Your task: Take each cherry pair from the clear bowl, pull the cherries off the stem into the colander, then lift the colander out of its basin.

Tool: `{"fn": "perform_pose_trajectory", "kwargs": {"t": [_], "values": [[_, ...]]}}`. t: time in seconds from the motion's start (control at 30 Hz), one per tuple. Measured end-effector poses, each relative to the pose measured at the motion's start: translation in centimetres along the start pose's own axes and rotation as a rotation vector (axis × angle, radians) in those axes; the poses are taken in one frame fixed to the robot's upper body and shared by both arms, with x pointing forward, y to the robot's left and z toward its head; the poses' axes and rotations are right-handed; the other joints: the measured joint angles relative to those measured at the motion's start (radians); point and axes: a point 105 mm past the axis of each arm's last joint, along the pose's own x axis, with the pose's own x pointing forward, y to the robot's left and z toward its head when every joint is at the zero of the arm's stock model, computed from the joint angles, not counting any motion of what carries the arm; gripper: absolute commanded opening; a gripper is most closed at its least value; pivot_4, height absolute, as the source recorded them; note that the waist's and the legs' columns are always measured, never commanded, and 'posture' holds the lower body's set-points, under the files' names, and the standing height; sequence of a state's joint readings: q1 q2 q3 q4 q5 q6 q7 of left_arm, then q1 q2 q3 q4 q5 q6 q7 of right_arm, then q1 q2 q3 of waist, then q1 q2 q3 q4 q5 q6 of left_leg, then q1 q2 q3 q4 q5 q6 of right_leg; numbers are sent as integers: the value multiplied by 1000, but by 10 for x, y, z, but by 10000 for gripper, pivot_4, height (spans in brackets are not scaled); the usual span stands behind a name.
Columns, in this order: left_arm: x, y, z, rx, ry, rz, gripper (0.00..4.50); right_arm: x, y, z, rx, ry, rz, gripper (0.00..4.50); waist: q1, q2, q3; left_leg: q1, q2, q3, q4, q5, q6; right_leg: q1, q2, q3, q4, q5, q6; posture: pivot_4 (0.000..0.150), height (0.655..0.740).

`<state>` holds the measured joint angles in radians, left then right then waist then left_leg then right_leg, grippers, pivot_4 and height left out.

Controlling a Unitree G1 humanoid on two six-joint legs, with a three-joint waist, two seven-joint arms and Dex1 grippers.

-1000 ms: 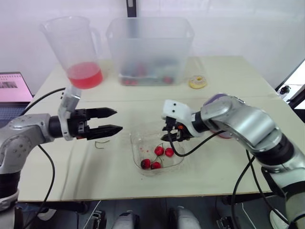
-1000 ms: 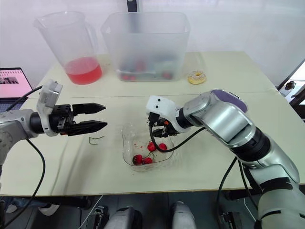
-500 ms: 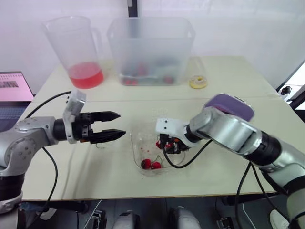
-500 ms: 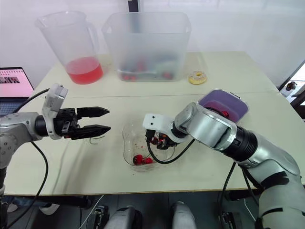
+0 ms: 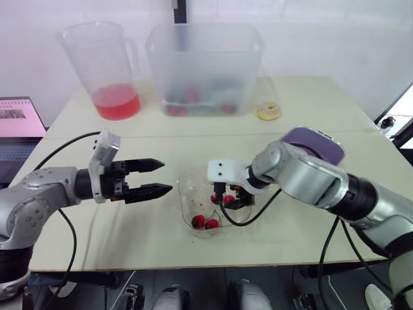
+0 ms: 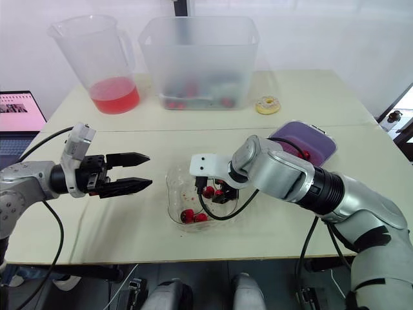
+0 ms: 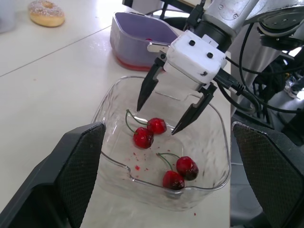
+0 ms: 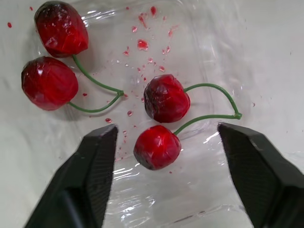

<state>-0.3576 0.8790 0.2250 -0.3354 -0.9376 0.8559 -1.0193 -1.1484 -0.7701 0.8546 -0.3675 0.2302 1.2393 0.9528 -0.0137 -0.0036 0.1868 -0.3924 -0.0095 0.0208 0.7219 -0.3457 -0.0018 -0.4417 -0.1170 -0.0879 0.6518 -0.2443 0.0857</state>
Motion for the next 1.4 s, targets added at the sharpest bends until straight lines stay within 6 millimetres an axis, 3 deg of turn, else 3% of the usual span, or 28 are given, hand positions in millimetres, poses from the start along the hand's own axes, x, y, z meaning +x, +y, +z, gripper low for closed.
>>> {"fn": "perform_pose_trajectory", "kwargs": {"t": [0.6,0.7,0.8,1.17,1.4], "values": [[3,1,0,-3,-15,7,45000,20,3,-20,45,95,13,35225,-1,0,0,0,0,0,0,0,0,0,0,0,0,0,0,1500,6863],[3,0,0,1,-15,6,45000,23,4,-19,43,94,20,26587,0,0,0,0,0,0,0,0,0,0,0,0,0,0,0,1500,6863],[4,-1,0,3,-16,3,45000,24,3,-18,39,90,17,12798,1,0,0,0,0,0,0,0,0,0,0,0,0,0,0,1500,6863],[6,-1,3,16,-27,-4,45000,20,0,-8,-8,47,11,12798,0,0,0,0,0,0,0,0,0,0,0,0,0,0,0,1500,6863],[6,4,13,5,-84,-6,45000,-16,-13,26,-69,-158,-38,12798,2,0,0,0,0,0,0,0,0,0,0,0,0,0,0,1500,6863]]}}
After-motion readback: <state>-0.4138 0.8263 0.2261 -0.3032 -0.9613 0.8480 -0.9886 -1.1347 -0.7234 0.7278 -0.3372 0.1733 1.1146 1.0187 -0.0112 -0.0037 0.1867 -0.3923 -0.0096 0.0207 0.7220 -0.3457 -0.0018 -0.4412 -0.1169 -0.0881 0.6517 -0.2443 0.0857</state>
